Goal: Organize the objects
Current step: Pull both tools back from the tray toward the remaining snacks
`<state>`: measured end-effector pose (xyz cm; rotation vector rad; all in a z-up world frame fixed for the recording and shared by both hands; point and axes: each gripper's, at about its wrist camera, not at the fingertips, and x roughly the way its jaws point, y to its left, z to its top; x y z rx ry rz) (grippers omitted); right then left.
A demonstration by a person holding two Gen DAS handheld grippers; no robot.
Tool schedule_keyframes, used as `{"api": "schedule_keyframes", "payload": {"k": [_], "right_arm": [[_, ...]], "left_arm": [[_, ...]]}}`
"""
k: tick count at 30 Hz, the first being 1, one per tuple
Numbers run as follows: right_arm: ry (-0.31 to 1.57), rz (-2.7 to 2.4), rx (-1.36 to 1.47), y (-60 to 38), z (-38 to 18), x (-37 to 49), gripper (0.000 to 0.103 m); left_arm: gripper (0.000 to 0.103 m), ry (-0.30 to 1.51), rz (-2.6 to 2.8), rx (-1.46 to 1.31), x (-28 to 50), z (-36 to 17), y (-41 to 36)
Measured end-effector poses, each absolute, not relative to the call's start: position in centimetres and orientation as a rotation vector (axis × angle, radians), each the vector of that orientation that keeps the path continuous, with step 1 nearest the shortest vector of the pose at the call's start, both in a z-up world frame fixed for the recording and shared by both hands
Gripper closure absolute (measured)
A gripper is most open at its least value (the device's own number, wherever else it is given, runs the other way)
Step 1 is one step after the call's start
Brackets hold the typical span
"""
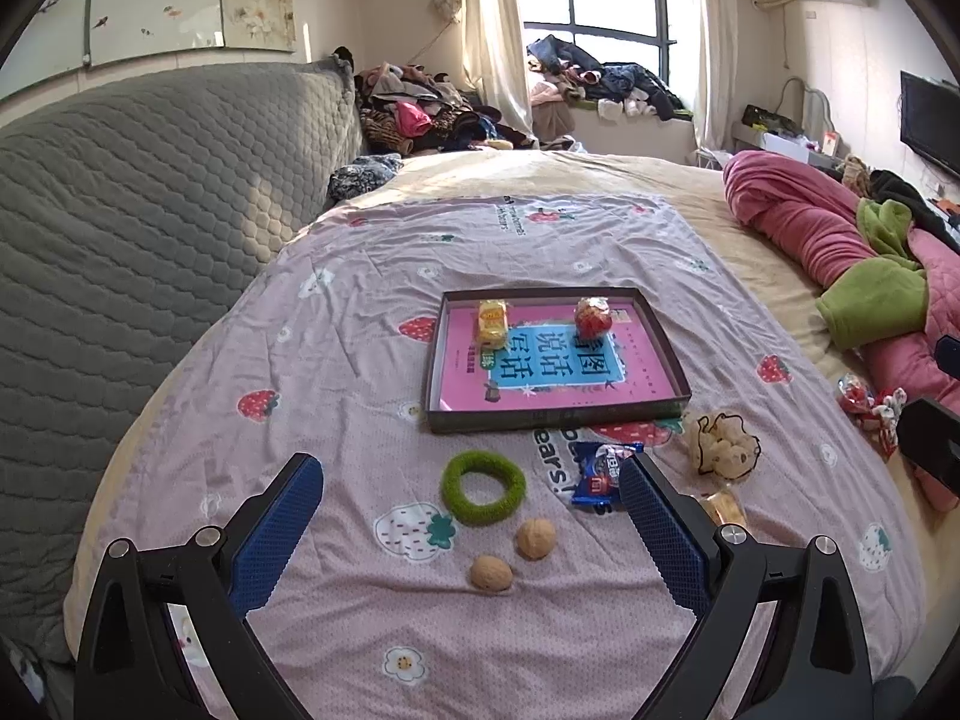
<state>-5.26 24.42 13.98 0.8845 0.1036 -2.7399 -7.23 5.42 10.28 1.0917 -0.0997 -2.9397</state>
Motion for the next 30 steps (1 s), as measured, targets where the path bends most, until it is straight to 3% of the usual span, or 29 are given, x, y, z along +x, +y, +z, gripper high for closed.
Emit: {"api": "schedule_keyframes", "payload": {"k": [30], "right_arm": [[0.194, -2.757, 1.037, 26.0, 6.3, -7.1, 0.001]], "left_arm": [[0.004, -0.078, -2.939, 1.225, -8.0, 3.9, 6.5]]}}
